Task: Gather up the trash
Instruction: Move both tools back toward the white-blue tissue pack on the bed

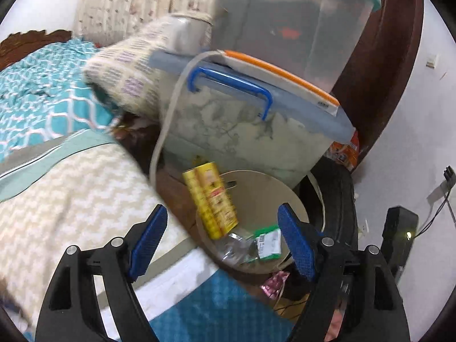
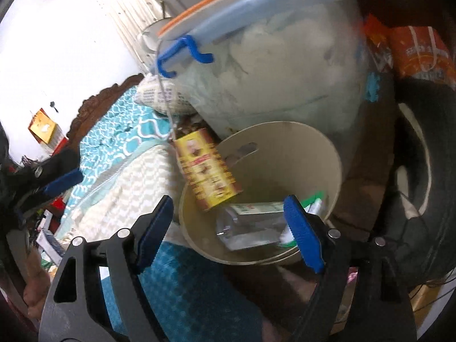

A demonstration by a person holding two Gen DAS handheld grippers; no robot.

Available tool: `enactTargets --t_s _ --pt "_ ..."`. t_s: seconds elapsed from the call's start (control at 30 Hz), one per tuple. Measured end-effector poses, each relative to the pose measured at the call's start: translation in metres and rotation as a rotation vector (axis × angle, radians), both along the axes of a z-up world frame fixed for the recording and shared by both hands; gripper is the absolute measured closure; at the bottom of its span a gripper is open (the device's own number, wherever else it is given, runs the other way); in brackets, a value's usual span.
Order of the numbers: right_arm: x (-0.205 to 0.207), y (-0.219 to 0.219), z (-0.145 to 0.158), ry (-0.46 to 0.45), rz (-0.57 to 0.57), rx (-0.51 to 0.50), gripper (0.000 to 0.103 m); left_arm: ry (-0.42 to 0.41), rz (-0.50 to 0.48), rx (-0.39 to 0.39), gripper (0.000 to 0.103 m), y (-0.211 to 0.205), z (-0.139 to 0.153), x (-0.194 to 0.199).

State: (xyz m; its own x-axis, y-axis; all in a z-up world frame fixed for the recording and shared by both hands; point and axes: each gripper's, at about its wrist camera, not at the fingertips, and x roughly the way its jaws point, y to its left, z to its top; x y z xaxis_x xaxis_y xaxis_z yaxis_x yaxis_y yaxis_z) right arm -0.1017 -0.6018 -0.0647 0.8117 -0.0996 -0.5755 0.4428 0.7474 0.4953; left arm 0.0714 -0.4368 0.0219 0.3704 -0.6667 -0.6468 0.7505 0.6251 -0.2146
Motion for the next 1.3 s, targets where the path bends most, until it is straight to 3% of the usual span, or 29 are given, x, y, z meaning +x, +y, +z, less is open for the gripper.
enactTargets --t_s 0.17,0.37,0.47,0.53,0.6,0.73,0.8,1.03,1.17,1.3 --pt "0.007 0.036 0.014 -0.049 0.079 0.014 0.024 -0.039 0.104 -0.043 0.027 0.082 0.012 -0.014" --pt "0.043 0.113 0.028 -0.056 0.292 0.027 0.025 -0.082 0.279 -0.055 0.027 0.202 0.017 -0.026" --pt "0.073 0.161 0.024 -0.023 0.428 0.055 0.036 -0.08 0.386 -0.019 0.028 0.264 0.008 -0.026" --pt "0.091 0.189 0.017 0.006 0.5 0.08 0.05 -0.028 0.452 0.013 0.028 0.304 -0.007 -0.021" --pt "0.111 0.222 0.008 0.044 0.566 0.092 0.056 0.048 0.5 0.032 0.033 0.336 -0.024 -0.015" --pt "0.146 0.273 -0.008 0.11 0.624 0.09 0.059 0.21 0.533 -0.01 0.04 0.375 -0.049 -0.005" --pt "0.155 0.284 -0.014 0.136 0.635 0.092 0.06 0.251 0.528 -0.023 0.04 0.383 -0.059 -0.005" --pt "0.136 0.34 -0.013 0.175 0.754 0.062 0.06 0.312 0.544 -0.07 0.041 0.41 -0.075 -0.006" --pt "0.096 0.398 -0.001 0.144 0.963 -0.023 0.058 0.298 0.606 -0.106 0.041 0.433 -0.07 -0.003" --pt "0.072 0.421 0.007 0.111 1.015 -0.085 0.058 0.269 0.658 -0.133 0.04 0.456 -0.059 -0.007"
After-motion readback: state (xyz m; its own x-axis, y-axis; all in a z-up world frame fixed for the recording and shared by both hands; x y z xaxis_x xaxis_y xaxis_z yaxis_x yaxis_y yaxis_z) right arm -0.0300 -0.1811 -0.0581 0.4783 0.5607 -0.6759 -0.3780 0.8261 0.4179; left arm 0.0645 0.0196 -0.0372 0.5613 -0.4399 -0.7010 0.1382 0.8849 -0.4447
